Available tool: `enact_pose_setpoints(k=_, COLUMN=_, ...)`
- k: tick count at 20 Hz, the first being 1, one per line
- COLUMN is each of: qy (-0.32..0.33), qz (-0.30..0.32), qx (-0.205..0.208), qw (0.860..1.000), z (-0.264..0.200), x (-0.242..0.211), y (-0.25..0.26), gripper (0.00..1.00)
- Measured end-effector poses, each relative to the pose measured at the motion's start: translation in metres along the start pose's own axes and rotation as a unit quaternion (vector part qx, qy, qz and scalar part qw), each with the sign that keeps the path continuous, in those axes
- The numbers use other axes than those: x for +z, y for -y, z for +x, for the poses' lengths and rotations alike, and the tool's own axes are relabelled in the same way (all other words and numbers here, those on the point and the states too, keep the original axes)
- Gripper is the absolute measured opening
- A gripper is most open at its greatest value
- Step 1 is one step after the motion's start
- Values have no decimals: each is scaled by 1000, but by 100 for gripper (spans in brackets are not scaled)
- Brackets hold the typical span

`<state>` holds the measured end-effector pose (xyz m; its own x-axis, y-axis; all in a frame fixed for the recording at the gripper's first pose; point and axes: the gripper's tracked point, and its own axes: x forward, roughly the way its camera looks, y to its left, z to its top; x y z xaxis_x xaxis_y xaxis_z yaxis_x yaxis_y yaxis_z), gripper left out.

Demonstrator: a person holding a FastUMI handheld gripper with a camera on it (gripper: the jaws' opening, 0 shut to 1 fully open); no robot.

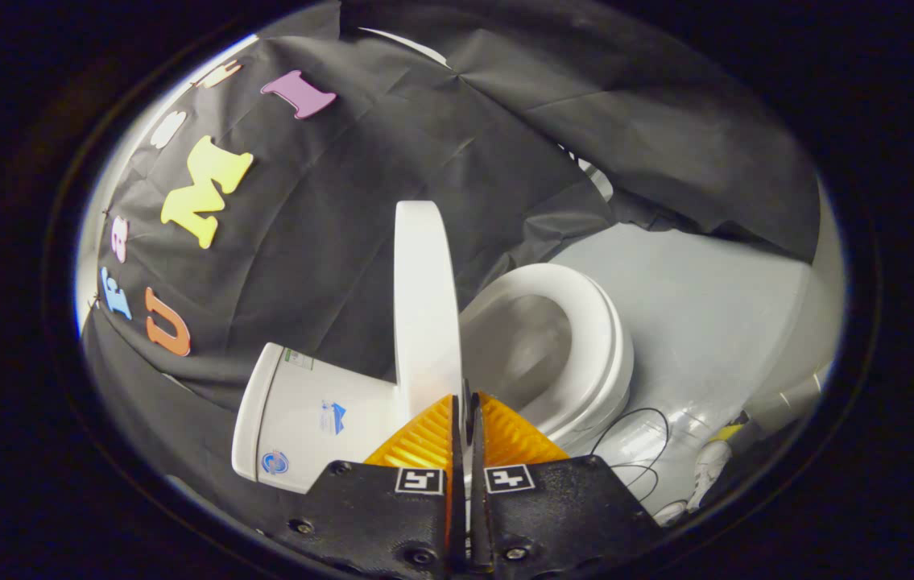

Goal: Open the toilet lid.

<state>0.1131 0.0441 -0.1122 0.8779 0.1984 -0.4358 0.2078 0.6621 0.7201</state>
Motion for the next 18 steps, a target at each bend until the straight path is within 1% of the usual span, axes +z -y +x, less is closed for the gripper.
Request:
enact_pose_setpoints(k=6, qy=6, qz=-15, qx=-10, qw=1000, z=-7, x=-1, y=-16, gripper=6)
enact_pose_setpoints(k=14, qy=17, qz=-57, qx=-25, qw=998, z=-12, x=-4, y=-40, gripper=6)
enact_pose_setpoints(k=18, qy=21, qz=-70, qx=-24, qw=997, z=-15, x=-8, y=-56, gripper=6)
